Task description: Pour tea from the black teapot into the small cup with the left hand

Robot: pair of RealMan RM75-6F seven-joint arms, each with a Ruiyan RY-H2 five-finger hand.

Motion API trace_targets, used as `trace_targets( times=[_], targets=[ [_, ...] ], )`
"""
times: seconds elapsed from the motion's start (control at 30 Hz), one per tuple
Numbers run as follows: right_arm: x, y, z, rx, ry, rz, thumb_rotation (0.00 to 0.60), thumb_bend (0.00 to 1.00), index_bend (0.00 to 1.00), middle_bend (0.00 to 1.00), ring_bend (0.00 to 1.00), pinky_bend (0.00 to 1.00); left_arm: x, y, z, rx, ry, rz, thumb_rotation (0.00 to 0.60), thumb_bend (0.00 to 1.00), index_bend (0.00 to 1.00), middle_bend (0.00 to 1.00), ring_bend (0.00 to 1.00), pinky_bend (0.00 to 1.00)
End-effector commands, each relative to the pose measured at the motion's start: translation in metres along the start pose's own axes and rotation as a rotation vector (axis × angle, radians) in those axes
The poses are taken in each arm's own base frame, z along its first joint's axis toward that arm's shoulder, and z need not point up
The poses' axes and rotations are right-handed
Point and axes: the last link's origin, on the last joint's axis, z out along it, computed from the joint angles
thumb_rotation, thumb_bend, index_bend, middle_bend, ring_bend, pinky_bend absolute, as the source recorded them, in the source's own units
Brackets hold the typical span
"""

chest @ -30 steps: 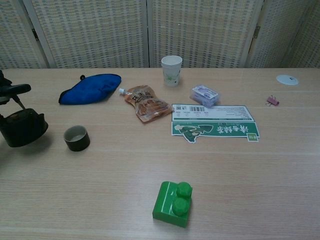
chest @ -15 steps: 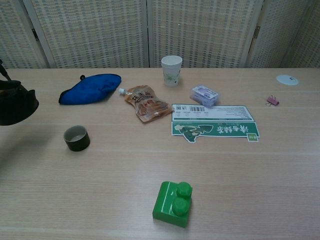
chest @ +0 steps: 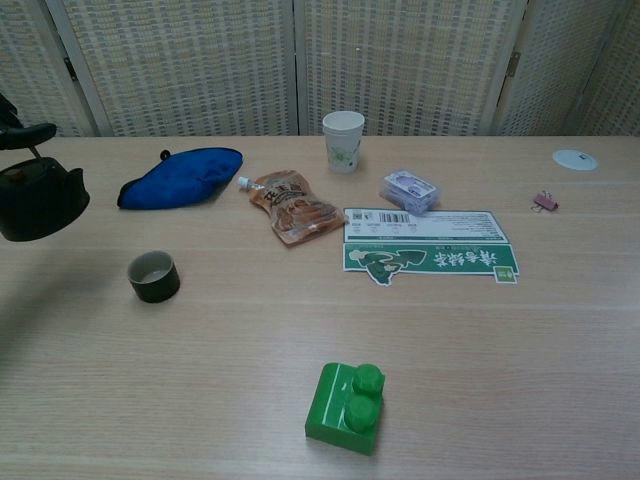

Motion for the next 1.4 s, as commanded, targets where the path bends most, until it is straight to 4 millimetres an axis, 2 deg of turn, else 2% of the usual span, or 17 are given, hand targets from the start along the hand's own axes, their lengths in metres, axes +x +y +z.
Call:
trace_targets(
  times=[0.03,0.13,0.27,0.53,0.73,0.9,1.03,1.4],
  targets=[
    [0.000,0.001,-0.001,-0.002,0.000,0.000,0.600,0.19,0.26,0.32,0.24,0.16,-0.001,0.002,0.001,-0.004,0.005,0.005,0.349,0.34,1.00,1.00,0.98,0.48],
    [0.001,0.002,-0.002,-0.007,0.000,-0.001,0.600,0.19,0.26,0.32,0.24,0.16,-0.002,0.005,0.002,-0.008,0.008,0.005,0.357,0.37,1.00,1.00,0.98,0.50],
    [0.001,0.004,-0.003,-0.012,0.000,0.000,0.600,0.19,0.26,0.32,0.24,0.16,-0.003,0.007,0.001,-0.019,0.005,0.005,0.328,0.40,1.00,1.00,0.98,0.50],
    [0.001,0.006,-0.004,-0.016,0.002,0.000,0.600,0.19,0.26,0.32,0.24,0.16,-0.005,0.014,0.000,-0.062,-0.012,0.005,0.325,0.44,1.00,1.00,0.98,0.50],
    [0.002,0.008,-0.006,-0.021,0.003,0.002,0.600,0.19,0.26,0.32,0.24,0.16,-0.007,0.021,0.001,-0.098,-0.020,0.010,0.378,0.45,1.00,1.00,0.98,0.50],
    [0.002,0.009,-0.008,-0.027,0.004,0.002,0.600,0.19,0.26,0.32,0.24,0.16,-0.010,0.026,0.003,-0.119,-0.024,0.014,0.478,0.45,1.00,1.00,0.98,0.50],
    [0.002,0.010,-0.008,-0.029,0.002,0.002,0.600,0.19,0.26,0.32,0.24,0.16,-0.012,0.028,0.003,-0.135,-0.032,0.029,0.493,0.45,1.00,1.00,0.98,0.50],
    [0.001,0.011,-0.008,-0.033,-0.002,-0.001,0.600,0.19,0.26,0.32,0.24,0.16,-0.018,0.036,0.005,-0.179,-0.048,0.058,0.490,0.45,1.00,1.00,0.98,0.50]
  ],
)
